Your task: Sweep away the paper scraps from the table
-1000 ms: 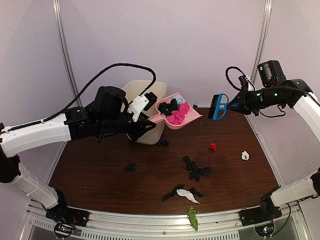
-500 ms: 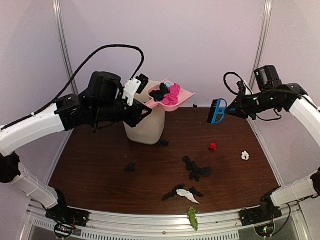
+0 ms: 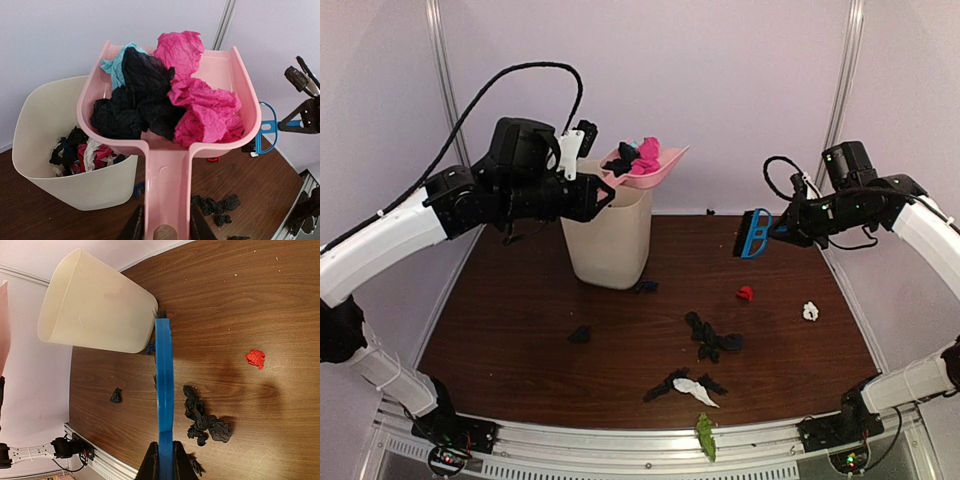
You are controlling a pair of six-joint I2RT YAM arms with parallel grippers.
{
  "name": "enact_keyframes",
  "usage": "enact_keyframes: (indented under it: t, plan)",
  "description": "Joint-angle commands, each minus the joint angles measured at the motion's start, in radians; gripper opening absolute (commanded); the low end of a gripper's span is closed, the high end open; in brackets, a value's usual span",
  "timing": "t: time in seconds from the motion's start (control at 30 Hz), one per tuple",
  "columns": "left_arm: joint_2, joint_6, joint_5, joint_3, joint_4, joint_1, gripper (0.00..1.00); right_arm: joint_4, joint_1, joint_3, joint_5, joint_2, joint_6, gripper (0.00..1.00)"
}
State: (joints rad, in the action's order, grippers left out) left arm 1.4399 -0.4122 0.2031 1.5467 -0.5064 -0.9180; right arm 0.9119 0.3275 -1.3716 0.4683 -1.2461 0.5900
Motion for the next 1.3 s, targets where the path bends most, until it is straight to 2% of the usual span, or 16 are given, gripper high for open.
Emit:
enact_keyframes:
  t: [0.0, 0.2, 0.37, 0.6, 0.87, 1.03, 1.17, 1.27]
  plan:
    - [0.026, -0.124, -0.004, 0.056, -0.001, 0.037, 0.0, -0.04, -0.008, 0.01, 0.004, 0.018, 0.017, 0.0]
    - [0.058, -0.341, -0.072, 0.136, -0.065, 0.11, 0.0, -0.046, -0.008, 0.013, 0.003, 0.013, 0.023, 0.0]
    - [0.082, -0.455, -0.097, 0.193, -0.099, 0.135, 0.0, -0.051, -0.008, 0.005, -0.003, 0.007, 0.03, 0.0]
    - [0.093, -0.641, -0.123, 0.205, -0.095, 0.151, 0.0, -0.038, -0.009, -0.023, -0.019, 0.004, 0.031, 0.0]
    - [0.023, -0.879, -0.03, 0.126, -0.031, 0.163, 0.0, -0.035, -0.008, -0.019, -0.022, 0.01, 0.034, 0.0]
    - [0.013, -0.983, -0.047, 0.097, -0.029, 0.183, 0.0, -0.039, -0.008, -0.02, -0.019, 0.002, 0.037, 0.0]
    - [0.028, -0.997, -0.069, 0.124, -0.025, 0.189, 0.0, -0.049, -0.008, -0.022, -0.019, 0.003, 0.042, 0.0]
    - [0.044, -1.067, -0.133, 0.131, -0.035, 0.207, 0.0, -0.053, -0.008, -0.012, -0.018, 0.013, 0.044, 0.0]
